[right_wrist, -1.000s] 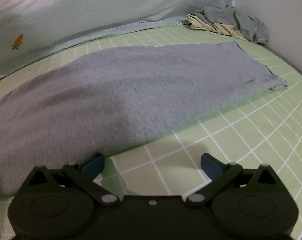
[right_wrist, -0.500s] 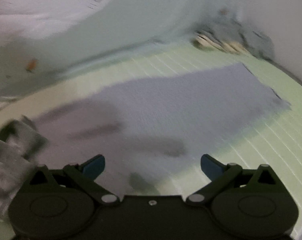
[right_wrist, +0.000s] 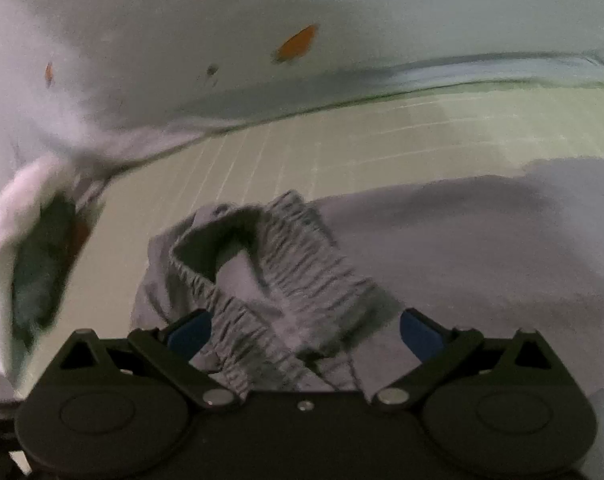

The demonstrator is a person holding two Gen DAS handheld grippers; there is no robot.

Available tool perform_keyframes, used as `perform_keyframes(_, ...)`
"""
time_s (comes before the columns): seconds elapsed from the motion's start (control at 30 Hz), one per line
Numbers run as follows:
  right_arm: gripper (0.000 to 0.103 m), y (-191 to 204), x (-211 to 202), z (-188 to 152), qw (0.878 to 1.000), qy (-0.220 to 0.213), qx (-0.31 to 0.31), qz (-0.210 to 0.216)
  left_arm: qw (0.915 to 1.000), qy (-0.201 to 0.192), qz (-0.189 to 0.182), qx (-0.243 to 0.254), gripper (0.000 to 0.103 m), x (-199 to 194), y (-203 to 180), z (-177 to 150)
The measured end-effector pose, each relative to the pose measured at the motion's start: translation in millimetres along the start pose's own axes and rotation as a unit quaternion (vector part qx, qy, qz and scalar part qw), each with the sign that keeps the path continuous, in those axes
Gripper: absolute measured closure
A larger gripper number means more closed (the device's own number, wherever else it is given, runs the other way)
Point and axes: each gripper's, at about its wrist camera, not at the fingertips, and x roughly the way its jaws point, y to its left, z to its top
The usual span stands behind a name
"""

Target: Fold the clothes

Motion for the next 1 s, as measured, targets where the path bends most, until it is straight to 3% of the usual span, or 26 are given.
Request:
perform_keyframes(0.13,0.003,9,18,-3,0.999,0.019,-0.03,0.001,0.9998,0.015,0.009,-0.009,0.031,9,2,2)
perform_keyframes(0.2,0.018,12,17,-4,0.999,0.009,-0.042,-0.006,0.9996,0.023,0.015,-0.011,0.031,13,3,2)
perform_keyframes(0.27,0.061,13,14,-2,0.999,-0.005,-0.049,-0.014,0.9994,0.026,0.02,-0.01,0.031,16,3,3)
perform_keyframes(0.3,0.065,10,9,0,0.999,-0.012,-0.044,-0.011,0.9994,0.025,0.021,-0.007,0.031,16,2,3)
perform_keyframes(0.33,0.078,8,4,2,0.999,-0.02,-0.038,-0.008,0.9995,0.025,0.02,-0.006,0.031,16,1,3)
perform_keyframes(0.37,0.083,5,-5,4,0.999,-0.031,-0.031,-0.007,0.9996,0.024,0.017,-0.005,0.031,15,1,3)
perform_keyframes(0.43,0.085,4,-34,6,0.997,-0.072,-0.024,-0.013,0.9998,0.018,0.009,0.005,0.031,12,-3,2)
perform_keyframes(0.57,0.084,-10,-73,3,0.992,-0.114,-0.009,-0.05,0.9993,0.014,0.001,0.033,0.031,10,-14,-2)
perform_keyframes(0.7,0.072,-42,-45,-15,0.988,-0.03,0.012,-0.152,0.998,0.037,-0.009,0.051,0.031,15,-25,-8)
perform_keyframes(0.77,0.056,-52,-40,-23,0.984,-0.013,0.026,-0.177,0.9966,0.04,-0.003,0.072,0.03,13,-31,-12)
perform_keyframes(0.83,0.045,-53,-49,-26,0.981,-0.027,0.023,-0.19,0.9954,0.039,0.001,0.087,0.03,11,-35,-15)
perform_keyframes(1.0,0.035,-47,-62,-24,0.975,-0.058,0.004,-0.215,0.9956,0.034,0.001,0.087,0.03,4,-36,-12)
